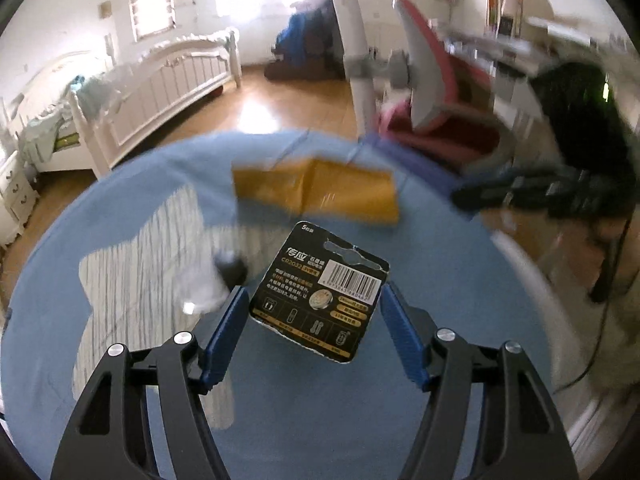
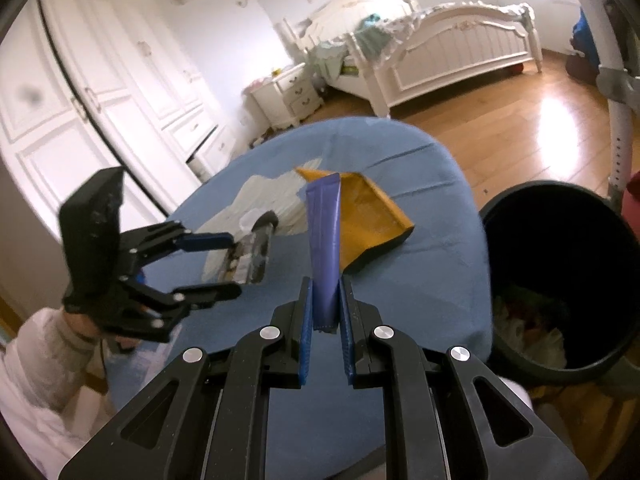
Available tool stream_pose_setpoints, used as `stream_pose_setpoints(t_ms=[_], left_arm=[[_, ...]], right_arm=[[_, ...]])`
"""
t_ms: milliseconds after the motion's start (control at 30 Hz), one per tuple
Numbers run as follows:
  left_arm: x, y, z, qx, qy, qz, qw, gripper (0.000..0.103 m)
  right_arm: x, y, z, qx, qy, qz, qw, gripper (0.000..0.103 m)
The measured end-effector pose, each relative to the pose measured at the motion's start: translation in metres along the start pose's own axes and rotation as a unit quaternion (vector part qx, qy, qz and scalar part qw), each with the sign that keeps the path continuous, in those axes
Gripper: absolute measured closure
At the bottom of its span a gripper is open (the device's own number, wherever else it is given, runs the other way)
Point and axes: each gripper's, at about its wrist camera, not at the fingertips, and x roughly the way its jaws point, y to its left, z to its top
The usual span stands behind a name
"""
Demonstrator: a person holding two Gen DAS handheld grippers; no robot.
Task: Collect trash
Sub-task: 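Carry the battery card and purple tube over the black bin and open both tools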
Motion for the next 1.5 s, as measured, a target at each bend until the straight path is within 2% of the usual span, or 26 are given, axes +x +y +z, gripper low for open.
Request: stream_pose_setpoints(t_ms=[67, 233, 400, 600, 800, 967, 1200, 1333, 1400, 1467, 1500], left_arm=[[-0.004, -0.006, 0.016, -0.01, -0.022, -0.008, 0.9997, 0.036], [0.005, -0.026, 0.066, -0.048, -0.062, -0.029, 0.9965, 0.036], [0.035, -0.052, 0.11, -0.06, -0.068, -0.051, 0.9945, 0.036], [0.081, -0.073, 0.146, -0.086, -0.065, -0.107, 0.9884, 0.036], [0.12, -0.082, 0.164, -0.096, -0.043, -0.127, 0.9864, 0.036], [0.145, -0.089, 0.167, -0.09, -0.022, -0.123, 0.9881, 0.036], [0.163, -0.089, 0.166, -0.095, -0.001, -0.115, 0.9888, 0.035], [0.167, -0.091, 0.167, -0.094, -0.003, -0.11, 0.9895, 0.034], [0.169, -0.09, 0.168, -0.1, 0.002, -0.112, 0.9887, 0.032], [0.169, -0.089, 0.169, -0.104, 0.005, -0.104, 0.9891, 0.013], [0.167, -0.088, 0.169, -0.104, 0.002, -0.101, 0.9894, 0.011]], right_arm=[[-0.008, -0.005, 0.002, 0.003, -0.015, -0.007, 1.0, 0.089], [-0.028, -0.022, 0.016, 0.008, -0.062, -0.057, 0.996, 0.089], [-0.039, -0.048, 0.028, 0.005, -0.085, -0.119, 0.989, 0.089], [-0.04, -0.095, 0.029, 0.0, -0.09, -0.199, 0.976, 0.089], [-0.03, -0.146, 0.027, 0.01, -0.073, -0.233, 0.97, 0.089], [-0.02, -0.171, 0.024, 0.024, -0.064, -0.24, 0.968, 0.089], [-0.014, -0.189, 0.021, 0.037, -0.06, -0.242, 0.968, 0.089], [-0.013, -0.194, 0.021, 0.04, -0.055, -0.247, 0.967, 0.089], [-0.012, -0.195, 0.02, 0.044, -0.049, -0.248, 0.967, 0.083], [-0.014, -0.194, 0.02, 0.05, -0.055, -0.25, 0.965, 0.053], [-0.016, -0.194, 0.019, 0.052, -0.06, -0.249, 0.965, 0.048]])
